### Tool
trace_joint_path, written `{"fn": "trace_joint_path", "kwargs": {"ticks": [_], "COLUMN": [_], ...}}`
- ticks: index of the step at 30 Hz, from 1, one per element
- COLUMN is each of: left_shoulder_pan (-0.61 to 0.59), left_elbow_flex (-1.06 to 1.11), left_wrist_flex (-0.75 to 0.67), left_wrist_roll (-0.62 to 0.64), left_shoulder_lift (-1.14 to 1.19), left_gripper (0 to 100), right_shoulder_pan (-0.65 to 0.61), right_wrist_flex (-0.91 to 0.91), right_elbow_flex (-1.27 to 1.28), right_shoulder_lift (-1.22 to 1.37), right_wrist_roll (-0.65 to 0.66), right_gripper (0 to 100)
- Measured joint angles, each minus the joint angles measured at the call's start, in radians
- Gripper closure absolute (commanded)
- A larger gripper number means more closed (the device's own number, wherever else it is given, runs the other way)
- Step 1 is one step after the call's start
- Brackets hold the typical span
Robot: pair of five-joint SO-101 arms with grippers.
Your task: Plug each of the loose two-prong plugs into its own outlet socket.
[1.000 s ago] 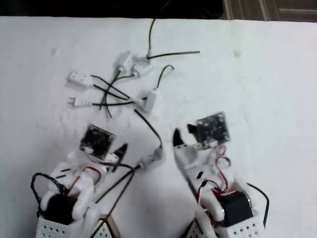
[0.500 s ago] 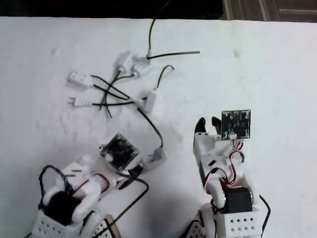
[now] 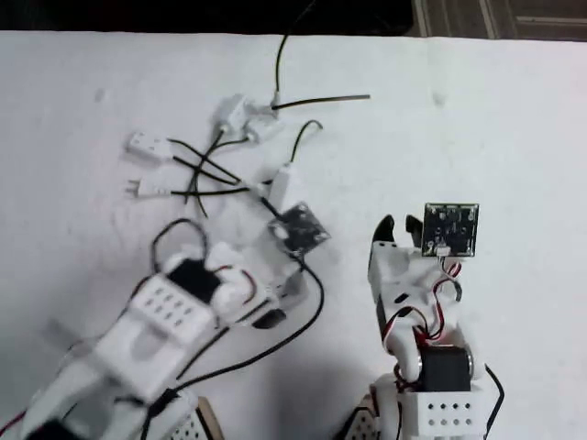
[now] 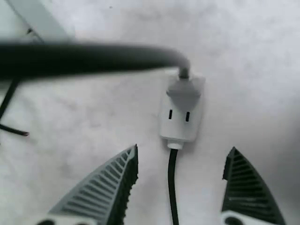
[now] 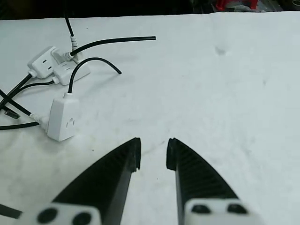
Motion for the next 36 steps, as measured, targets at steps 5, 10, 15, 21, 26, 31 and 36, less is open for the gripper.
{"fn": "trace_joint_path", "kwargs": {"ticks": [5, 10, 15, 21, 26, 31, 36], "left_shoulder_pan": [0.021, 0.026, 0.038, 0.032, -0.032, -0.092, -0.097], "left_elbow_flex": [-0.077, -0.144, -0.184, -0.187, -0.249, -0.361, -0.52], "left_wrist_flex": [-0.097, -0.17, -0.189, -0.242, -0.285, -0.288, -0.278], "left_wrist_roll": [-0.003, 0.04, 0.043, 0.046, 0.046, 0.046, 0.046], "left_shoulder_lift": [0.279, 0.466, 0.517, 0.523, 0.534, 0.546, 0.678], "left_gripper": [71, 85, 99, 98, 98, 98, 98], "right_shoulder_pan": [0.009, 0.009, 0.009, 0.015, 0.098, 0.17, 0.181], "right_wrist_flex": [0.0, 0.0, 0.0, 0.0, -0.048, -0.078, -0.078], "right_elbow_flex": [0.0, 0.0, 0.0, 0.0, 0.0, 0.0, 0.0], "right_shoulder_lift": [0.0, 0.0, 0.0, 0.0, 0.0, 0.0, 0.0], "right_wrist_roll": [0.0, 0.0, 0.0, 0.0, -0.032, -0.087, -0.091], "right_gripper": [90.7, 90.7, 90.9, 91.1, 90.9, 90.8, 90.8]}}
